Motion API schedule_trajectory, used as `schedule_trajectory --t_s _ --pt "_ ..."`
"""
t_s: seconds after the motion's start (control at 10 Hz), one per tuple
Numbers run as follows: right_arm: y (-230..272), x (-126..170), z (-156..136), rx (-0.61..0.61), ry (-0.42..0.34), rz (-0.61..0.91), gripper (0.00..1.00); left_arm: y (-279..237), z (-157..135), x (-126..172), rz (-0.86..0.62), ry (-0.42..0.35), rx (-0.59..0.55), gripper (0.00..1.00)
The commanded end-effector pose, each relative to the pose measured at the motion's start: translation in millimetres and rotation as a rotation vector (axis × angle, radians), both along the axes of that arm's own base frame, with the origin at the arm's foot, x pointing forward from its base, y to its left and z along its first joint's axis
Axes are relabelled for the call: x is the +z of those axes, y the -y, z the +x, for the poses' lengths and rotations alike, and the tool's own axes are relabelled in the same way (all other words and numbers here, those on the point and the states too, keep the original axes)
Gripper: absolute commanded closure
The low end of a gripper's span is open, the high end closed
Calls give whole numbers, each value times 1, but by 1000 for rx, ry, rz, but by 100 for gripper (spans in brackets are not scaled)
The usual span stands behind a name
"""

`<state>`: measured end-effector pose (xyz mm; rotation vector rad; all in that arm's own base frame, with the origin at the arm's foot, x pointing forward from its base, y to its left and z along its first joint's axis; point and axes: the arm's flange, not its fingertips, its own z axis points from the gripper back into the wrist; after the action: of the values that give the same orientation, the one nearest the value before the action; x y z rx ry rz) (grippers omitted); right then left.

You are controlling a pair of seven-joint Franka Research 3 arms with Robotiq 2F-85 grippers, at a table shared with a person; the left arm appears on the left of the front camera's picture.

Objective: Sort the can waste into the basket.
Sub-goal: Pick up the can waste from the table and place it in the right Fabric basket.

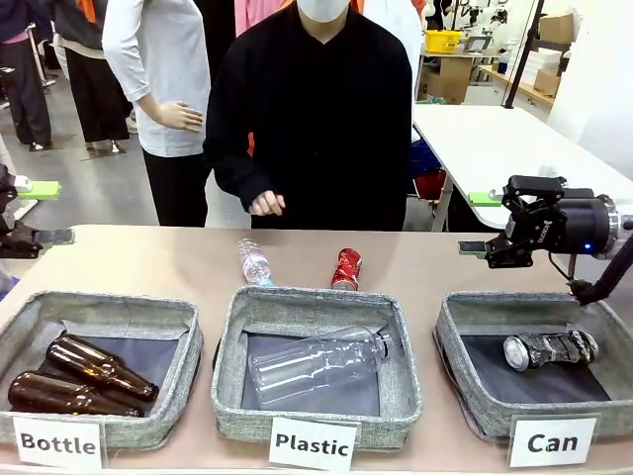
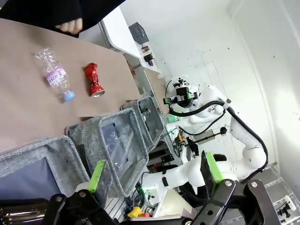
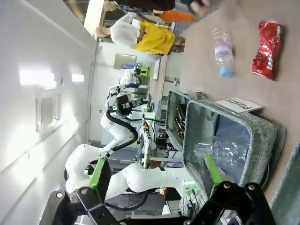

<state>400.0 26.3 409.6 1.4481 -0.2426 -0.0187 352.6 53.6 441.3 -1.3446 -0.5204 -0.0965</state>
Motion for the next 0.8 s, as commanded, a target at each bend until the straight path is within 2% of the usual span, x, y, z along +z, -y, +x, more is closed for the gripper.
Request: schedule_trajectory --t_s 0.0,0.1,0.2,0.4,0.5,0.6,0.7 --pt "2 0 -2 12 2 -8 0 -1 -3 3 -4 -11 -10 0" --pt "0 0 0 0 0 0 0 -1 -3 3 -4 -11 -10 0" --pt "-18 11 14 -43 -33 -143 0 -1 -3 3 -4 -11 -10 0" --pt "-58 41 68 -19 -95 -447 0 -1 -3 3 -4 -11 -10 0" --pt "-80 49 95 -21 -163 -631 0 -1 -3 3 -4 -11 -10 0" --pt "-99 49 114 -78 -218 -804 0 -1 -3 3 -4 -11 -10 0" --pt "-114 45 126 -113 -238 -922 0 -1 -3 3 -4 -11 -10 0"
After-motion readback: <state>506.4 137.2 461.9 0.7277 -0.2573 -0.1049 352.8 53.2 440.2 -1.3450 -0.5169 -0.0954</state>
